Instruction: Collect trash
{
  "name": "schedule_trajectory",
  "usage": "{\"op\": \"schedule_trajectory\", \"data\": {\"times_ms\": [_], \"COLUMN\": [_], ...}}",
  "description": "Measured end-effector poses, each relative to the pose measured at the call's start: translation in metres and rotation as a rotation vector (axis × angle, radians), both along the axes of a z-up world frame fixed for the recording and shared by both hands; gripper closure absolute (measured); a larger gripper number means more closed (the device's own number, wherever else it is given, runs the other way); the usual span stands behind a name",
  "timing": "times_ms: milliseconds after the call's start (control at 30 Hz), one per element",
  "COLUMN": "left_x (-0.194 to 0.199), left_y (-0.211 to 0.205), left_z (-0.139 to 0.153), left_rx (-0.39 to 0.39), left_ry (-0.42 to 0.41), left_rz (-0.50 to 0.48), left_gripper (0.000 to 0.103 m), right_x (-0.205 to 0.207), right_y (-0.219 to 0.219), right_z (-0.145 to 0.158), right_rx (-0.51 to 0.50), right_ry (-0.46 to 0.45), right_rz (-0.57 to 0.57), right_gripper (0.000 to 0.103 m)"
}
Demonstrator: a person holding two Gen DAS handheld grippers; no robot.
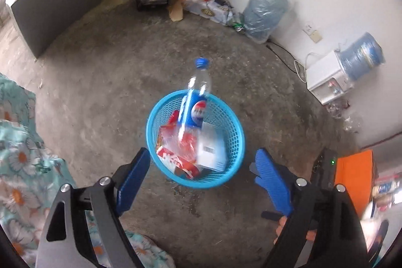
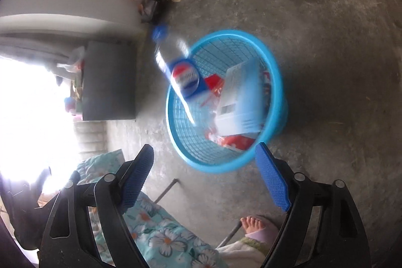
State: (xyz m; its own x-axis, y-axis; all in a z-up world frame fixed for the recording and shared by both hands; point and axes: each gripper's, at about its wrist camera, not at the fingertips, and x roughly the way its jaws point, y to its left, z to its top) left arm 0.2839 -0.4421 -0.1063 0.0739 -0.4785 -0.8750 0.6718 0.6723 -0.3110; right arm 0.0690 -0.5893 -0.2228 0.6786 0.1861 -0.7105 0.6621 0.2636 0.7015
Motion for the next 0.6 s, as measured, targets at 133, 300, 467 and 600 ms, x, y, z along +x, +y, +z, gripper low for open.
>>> {"op": "schedule_trajectory", "data": {"times_ms": [133,300,467,600], "left_x": [-0.017,-0.044,-0.075,-0.103], "left_y": [0.025,0.064,0.114,0.159], "left_z": [0.026,0.062,0.101,0.135], "left_rx": [-0.049,-0.124,-0.176,-0.216], "left_ry": [-0.030,-0.067,-0.125,-0.205], "left_rz": [-0.018,-0.019,-0.002,0.010], "left_gripper": [0.019,0.019,0.019,0.018], "right_x": [-0.016,-0.031,-0.039,-0.041], "right_y": [0.008,0.019,0.037,0.066], "right_z": [0.007,0.027,0.053,0.094], "right_rx": [-0.018,-0.057,-0.103,-0.207], "right_ry": [-0.014,-0.049,-0.097,-0.147], "right_rz": [-0.023,-0.027,-0.010,0.040], "right_gripper": [0.024,0.024,0.024,0.024]}}
